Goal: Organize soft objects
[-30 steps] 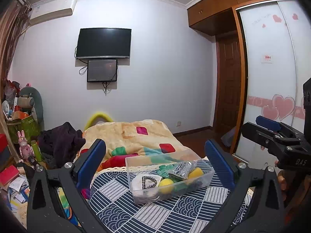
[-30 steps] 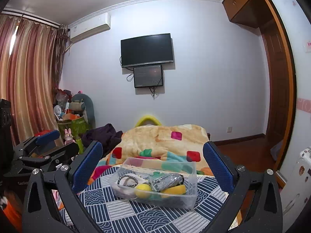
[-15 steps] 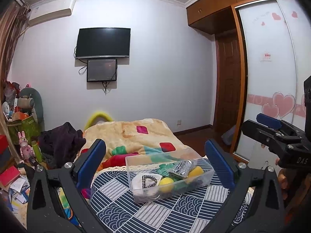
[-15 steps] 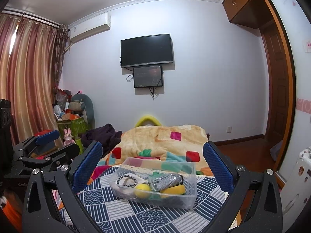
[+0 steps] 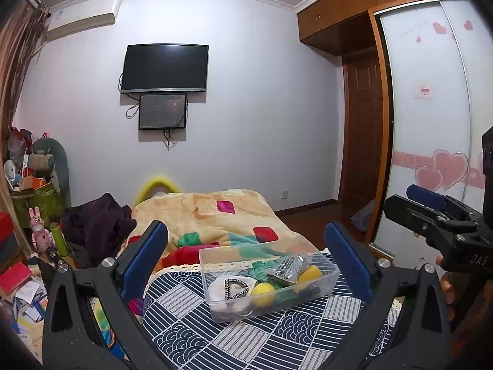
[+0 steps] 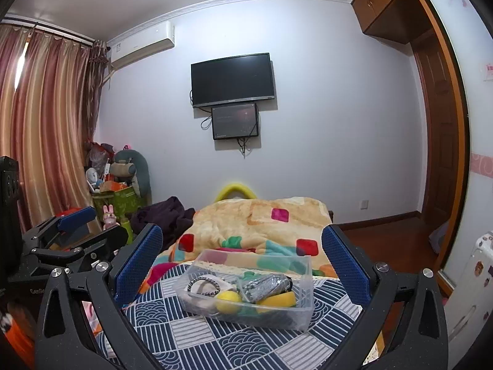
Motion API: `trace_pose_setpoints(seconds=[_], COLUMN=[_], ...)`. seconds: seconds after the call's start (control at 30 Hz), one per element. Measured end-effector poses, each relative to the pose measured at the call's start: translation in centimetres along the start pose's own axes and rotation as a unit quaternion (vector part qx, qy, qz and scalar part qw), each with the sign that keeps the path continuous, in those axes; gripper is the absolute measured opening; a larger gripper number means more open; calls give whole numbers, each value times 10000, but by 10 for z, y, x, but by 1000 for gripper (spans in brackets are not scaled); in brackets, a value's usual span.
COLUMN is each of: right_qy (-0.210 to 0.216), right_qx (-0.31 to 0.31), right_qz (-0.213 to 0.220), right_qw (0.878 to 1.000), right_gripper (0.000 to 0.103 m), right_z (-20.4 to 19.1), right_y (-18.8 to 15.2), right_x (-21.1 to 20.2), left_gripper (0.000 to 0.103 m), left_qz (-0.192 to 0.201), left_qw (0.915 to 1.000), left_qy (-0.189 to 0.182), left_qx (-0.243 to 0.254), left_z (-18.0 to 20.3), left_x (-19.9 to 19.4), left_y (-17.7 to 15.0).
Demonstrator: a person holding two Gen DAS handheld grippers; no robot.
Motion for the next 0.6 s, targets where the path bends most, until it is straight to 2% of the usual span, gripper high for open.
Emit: trace_pose_setpoints(seconds=[0.6], right_qy=[13], right_qx=[29], right_qz=[-49], right_qw=[10000], right_gripper=[103], right_z=[1], right_y=[-1], right_x=[0], left_gripper=[103], left_qz=[-98], left_qw=[9998], left_qy=[-162], left_qx=[54], left_z=[4], left_x=[0], left_y=[-3])
Point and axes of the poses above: each gripper's, at about its wrist camera, not at the fingertips, and x roughly the way its jaws point, z to its right, y to its top, the point moved 3 cm from there along x, roughly the way its jaws point, and after that the axes turned 2 degrees about -z, right-handed, at the moved point
